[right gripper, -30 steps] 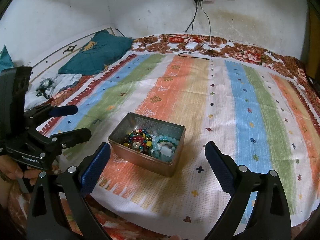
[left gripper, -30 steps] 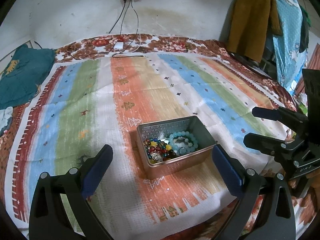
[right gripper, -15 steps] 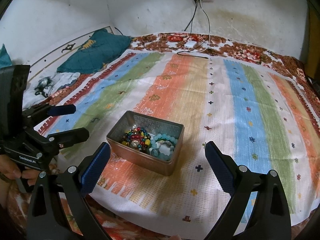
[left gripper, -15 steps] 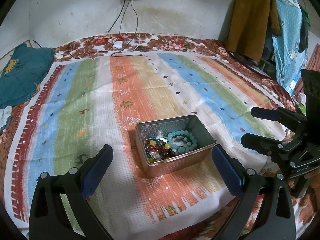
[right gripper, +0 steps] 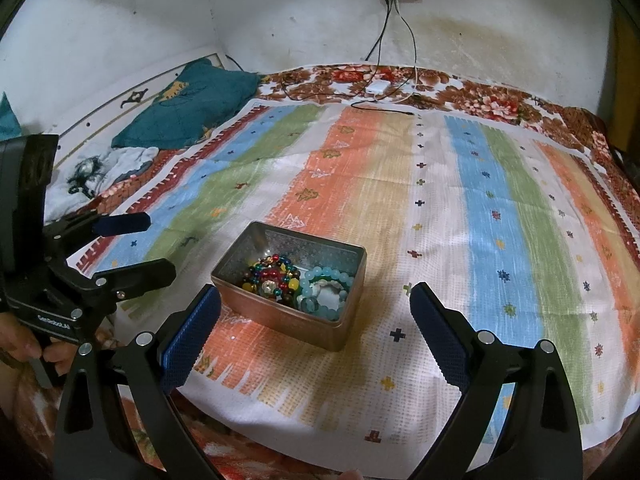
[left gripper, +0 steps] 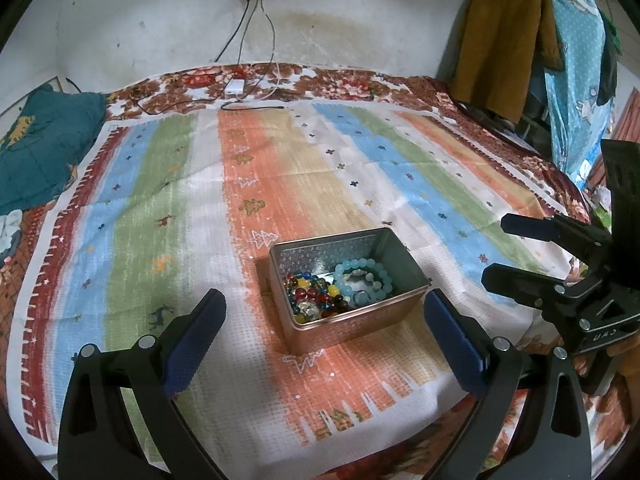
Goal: Organize jewelry
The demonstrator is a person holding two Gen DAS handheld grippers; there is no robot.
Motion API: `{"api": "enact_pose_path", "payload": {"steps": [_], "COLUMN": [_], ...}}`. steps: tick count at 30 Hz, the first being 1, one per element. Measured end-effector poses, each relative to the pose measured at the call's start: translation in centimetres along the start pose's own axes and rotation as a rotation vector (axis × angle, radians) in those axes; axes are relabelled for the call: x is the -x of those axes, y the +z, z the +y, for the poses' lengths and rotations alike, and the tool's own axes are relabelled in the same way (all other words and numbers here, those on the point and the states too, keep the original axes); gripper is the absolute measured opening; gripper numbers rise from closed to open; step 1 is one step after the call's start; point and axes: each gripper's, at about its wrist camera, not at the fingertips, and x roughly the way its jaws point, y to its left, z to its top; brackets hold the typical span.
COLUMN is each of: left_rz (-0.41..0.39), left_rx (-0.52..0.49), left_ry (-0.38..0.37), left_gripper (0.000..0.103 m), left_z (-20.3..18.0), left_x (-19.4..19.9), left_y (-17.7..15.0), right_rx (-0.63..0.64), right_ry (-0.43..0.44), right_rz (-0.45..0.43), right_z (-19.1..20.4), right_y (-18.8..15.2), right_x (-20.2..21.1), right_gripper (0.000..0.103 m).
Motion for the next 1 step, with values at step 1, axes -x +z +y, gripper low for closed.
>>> {"api": "enact_pose_path", "payload": {"steps": [1], "left_rz": [0.000], "left_rx": [0.002], "left_ry": [-0.001], "left_gripper": [0.097], "left_z": [-0.01], "left_x": [-0.01], "left_y": [-0.02], "right_rx": [-0.001], "right_ry": [0.000], "right_rz": [0.000], "right_z": [0.00], "right_y": [-0.01], "right_x": [0.00], "right_gripper": [0.096]}}
